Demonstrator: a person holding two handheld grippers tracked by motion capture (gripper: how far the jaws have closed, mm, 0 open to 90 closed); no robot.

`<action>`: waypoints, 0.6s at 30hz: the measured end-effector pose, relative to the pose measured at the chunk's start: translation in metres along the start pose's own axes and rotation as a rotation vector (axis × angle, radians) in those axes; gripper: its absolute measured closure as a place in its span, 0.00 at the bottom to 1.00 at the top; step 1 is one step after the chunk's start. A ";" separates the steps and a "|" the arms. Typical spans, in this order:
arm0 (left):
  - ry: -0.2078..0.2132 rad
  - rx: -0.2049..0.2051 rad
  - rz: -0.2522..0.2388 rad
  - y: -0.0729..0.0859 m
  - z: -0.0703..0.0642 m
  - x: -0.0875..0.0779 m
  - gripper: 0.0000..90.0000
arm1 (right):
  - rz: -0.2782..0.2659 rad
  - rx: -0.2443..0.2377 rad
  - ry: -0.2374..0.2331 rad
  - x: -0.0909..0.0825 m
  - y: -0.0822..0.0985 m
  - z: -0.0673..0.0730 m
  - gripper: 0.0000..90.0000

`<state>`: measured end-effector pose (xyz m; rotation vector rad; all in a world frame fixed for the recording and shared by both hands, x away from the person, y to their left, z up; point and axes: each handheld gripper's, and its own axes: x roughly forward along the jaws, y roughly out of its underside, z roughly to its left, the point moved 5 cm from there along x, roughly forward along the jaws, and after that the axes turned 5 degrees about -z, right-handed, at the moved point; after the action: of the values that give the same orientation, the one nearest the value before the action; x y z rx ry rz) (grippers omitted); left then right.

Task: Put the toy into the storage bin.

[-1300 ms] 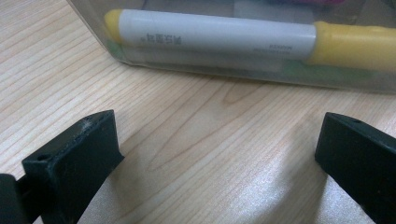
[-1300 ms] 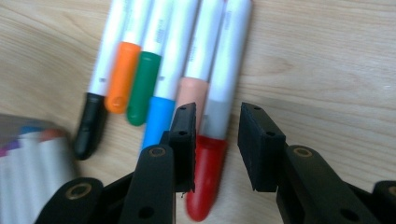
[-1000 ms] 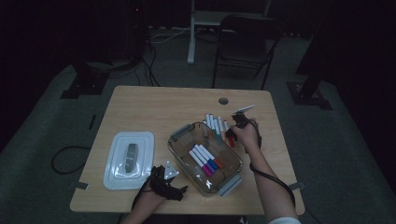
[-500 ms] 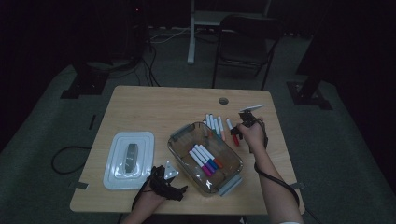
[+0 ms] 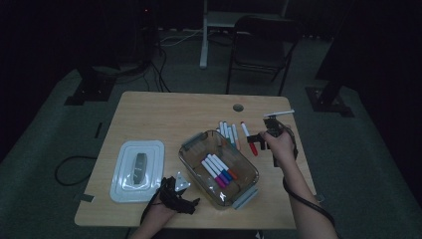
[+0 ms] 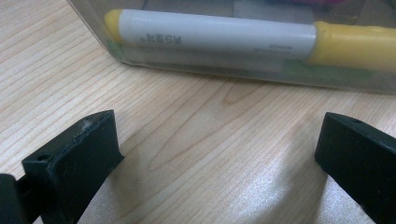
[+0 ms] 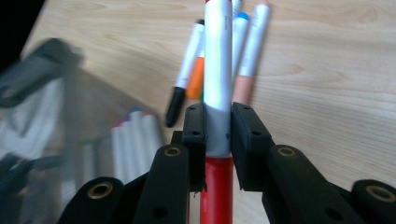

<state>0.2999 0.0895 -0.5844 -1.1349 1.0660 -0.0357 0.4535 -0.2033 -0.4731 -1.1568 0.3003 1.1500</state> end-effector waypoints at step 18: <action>0.001 0.001 0.002 0.000 0.000 0.000 0.01 | 0.003 -0.148 -0.222 -0.041 0.014 0.079 0.85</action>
<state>0.2999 0.0896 -0.5842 -1.1325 1.0678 -0.0348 0.3966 -0.1606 -0.4176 -1.1444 0.0472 1.3073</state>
